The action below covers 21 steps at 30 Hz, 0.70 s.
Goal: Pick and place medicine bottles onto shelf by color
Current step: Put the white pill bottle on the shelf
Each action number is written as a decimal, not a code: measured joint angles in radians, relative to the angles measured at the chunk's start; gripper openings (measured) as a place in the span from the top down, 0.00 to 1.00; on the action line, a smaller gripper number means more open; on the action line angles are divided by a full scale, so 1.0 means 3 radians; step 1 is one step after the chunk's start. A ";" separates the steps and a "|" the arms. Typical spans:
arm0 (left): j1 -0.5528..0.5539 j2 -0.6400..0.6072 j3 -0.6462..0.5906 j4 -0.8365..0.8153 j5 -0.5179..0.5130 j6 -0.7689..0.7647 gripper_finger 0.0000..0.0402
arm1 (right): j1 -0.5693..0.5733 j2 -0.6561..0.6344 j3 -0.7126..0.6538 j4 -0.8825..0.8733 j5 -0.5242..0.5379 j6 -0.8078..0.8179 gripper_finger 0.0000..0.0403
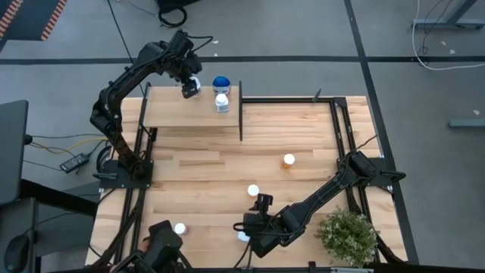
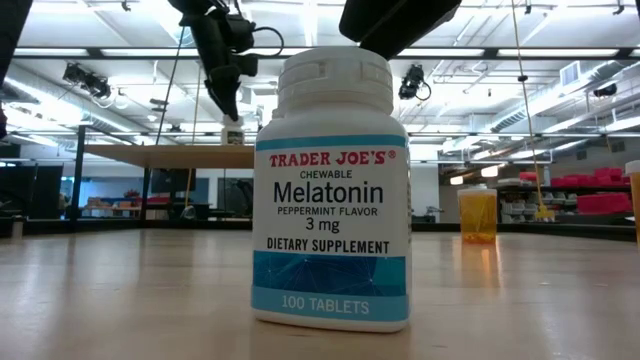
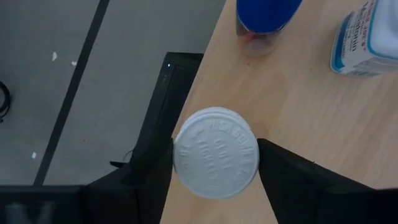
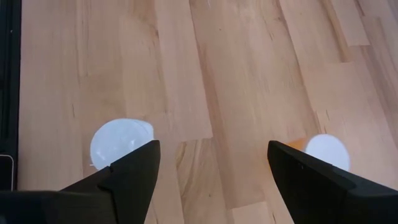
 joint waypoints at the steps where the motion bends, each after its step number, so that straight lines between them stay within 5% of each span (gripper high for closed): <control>1: 0.0000 0.0001 0.0000 -0.0008 -0.0002 -0.0001 0.40 | 0.0001 0.0000 0.0000 0.0000 0.0000 0.0000 0.24; 21: -0.0005 0.0001 0.0000 0.0024 0.0000 -0.0002 0.39 | 0.0000 0.0000 0.0000 0.0000 0.0025 -0.0038 0.24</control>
